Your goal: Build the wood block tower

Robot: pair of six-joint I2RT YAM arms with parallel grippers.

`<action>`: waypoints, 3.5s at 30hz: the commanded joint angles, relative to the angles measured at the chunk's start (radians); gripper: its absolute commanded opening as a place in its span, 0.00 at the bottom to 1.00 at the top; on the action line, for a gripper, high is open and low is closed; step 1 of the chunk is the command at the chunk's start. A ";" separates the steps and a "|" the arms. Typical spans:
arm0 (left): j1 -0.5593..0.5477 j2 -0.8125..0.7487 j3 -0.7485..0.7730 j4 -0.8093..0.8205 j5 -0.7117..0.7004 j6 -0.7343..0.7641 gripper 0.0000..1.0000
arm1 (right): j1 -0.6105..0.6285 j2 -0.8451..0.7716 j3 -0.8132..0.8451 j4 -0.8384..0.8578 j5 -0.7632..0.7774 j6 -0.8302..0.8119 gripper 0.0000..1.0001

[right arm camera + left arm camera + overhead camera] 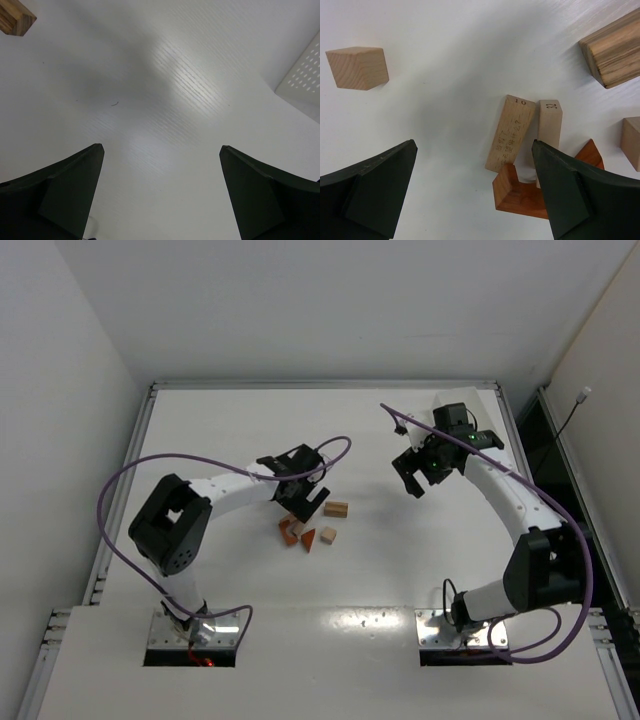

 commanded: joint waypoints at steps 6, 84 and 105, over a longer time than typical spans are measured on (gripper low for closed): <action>0.001 0.015 0.027 0.007 0.054 -0.016 1.00 | 0.004 -0.019 0.014 0.007 -0.001 -0.008 0.99; -0.031 0.014 -0.041 0.070 0.369 0.033 1.00 | -0.023 -0.028 -0.016 -0.002 0.009 -0.017 0.99; -0.031 0.063 -0.062 0.093 0.248 0.024 0.89 | -0.023 -0.008 0.012 -0.011 -0.001 -0.017 0.99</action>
